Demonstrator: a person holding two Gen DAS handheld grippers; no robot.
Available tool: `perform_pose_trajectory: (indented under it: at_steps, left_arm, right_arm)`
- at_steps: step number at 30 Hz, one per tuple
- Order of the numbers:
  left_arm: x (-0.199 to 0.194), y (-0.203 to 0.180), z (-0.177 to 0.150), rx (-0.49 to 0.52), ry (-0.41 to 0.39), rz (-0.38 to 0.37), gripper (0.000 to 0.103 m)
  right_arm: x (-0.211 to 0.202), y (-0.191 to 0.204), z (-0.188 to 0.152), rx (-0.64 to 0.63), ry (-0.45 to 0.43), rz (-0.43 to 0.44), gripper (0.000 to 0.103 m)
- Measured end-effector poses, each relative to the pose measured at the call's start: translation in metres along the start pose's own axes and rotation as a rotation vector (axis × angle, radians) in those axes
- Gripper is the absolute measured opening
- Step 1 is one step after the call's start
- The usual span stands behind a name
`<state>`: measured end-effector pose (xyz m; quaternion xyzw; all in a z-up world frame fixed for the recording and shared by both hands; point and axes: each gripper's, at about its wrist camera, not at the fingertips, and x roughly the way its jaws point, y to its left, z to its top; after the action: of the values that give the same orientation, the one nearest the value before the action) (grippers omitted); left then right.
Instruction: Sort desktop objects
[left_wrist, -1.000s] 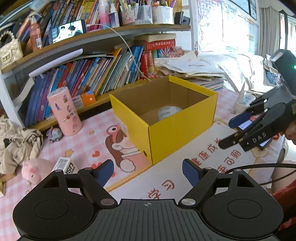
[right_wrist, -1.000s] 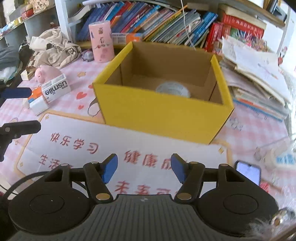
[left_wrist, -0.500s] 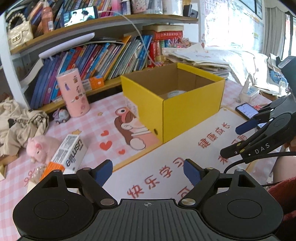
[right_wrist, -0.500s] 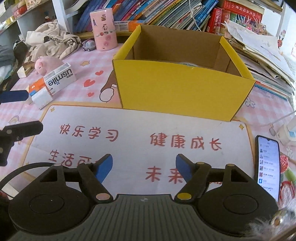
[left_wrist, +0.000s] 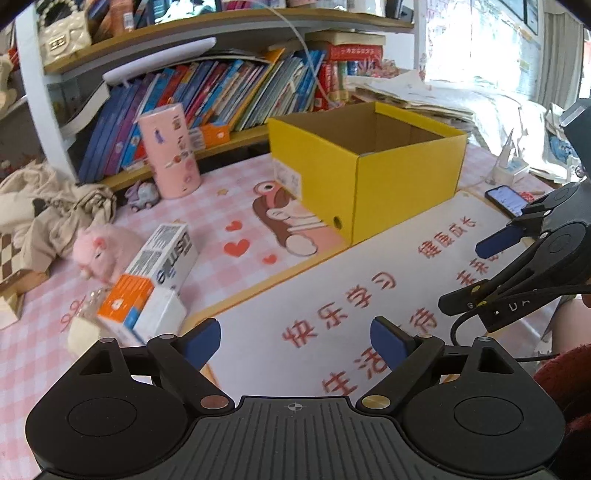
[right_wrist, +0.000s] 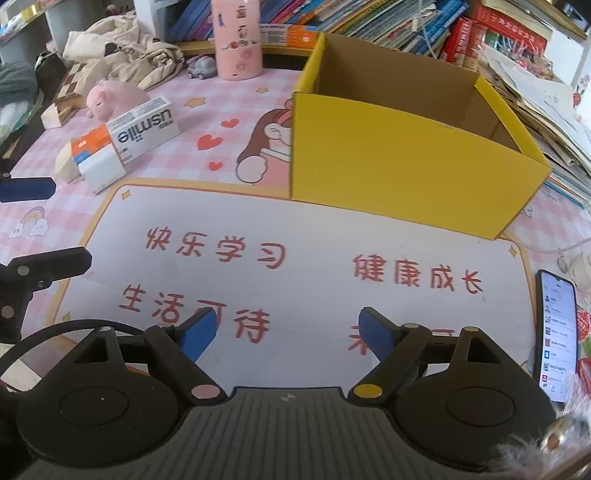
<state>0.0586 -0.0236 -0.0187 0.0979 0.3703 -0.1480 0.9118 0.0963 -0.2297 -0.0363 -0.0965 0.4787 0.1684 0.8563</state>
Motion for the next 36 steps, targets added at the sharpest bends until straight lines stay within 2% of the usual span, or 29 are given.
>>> perform_pose_trajectory:
  at_steps: [24,36]
  left_arm:
    - [-0.008,0.054,-0.024,-0.099,0.03,0.092,0.091]
    - [-0.009,0.08,-0.021,-0.184,-0.028,0.19,0.093]
  right_arm:
    - [0.028,0.075,0.029,-0.2,0.013,0.048,0.084]
    - [0.033,0.095,0.055,-0.298,-0.089,0.051,0.084]
